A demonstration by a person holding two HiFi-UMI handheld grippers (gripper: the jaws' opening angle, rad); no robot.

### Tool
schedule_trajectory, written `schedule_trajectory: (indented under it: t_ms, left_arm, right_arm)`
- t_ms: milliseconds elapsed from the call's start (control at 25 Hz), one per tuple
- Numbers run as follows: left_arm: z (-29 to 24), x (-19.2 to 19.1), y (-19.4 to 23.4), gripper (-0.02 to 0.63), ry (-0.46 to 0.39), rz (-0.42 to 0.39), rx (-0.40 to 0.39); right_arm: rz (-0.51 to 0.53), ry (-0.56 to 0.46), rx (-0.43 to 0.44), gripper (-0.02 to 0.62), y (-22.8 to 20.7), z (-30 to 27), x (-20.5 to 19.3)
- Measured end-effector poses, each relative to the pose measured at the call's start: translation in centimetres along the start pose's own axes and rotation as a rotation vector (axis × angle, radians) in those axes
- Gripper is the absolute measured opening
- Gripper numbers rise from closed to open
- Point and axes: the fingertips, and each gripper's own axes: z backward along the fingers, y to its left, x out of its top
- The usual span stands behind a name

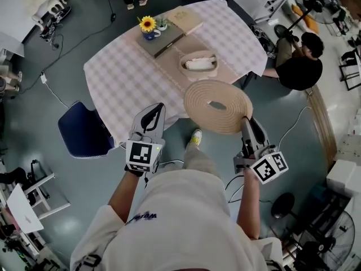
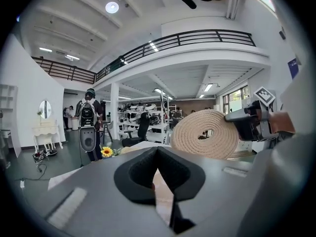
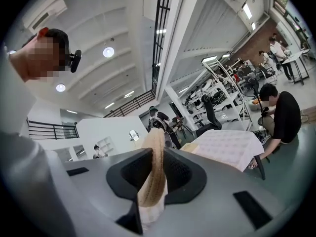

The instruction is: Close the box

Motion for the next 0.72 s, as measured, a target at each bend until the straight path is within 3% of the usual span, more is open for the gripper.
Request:
schedule_trajectory:
  t_ms: [360, 720]
  left_arm:
    - [-8.1, 1.0, 0.7, 0.002, 0.033, -0.005, 0.05]
    - [-12.7, 0.9, 2.3, 0.002, 0.058, -0.005, 0.125]
  right_arm:
    - [-0.032, 0.047, 0.045, 0.072, -6.7, -6.2, 2.4]
    - [-0.078, 0.104, 0.111, 0.072, -10.4, -11.7, 3.6]
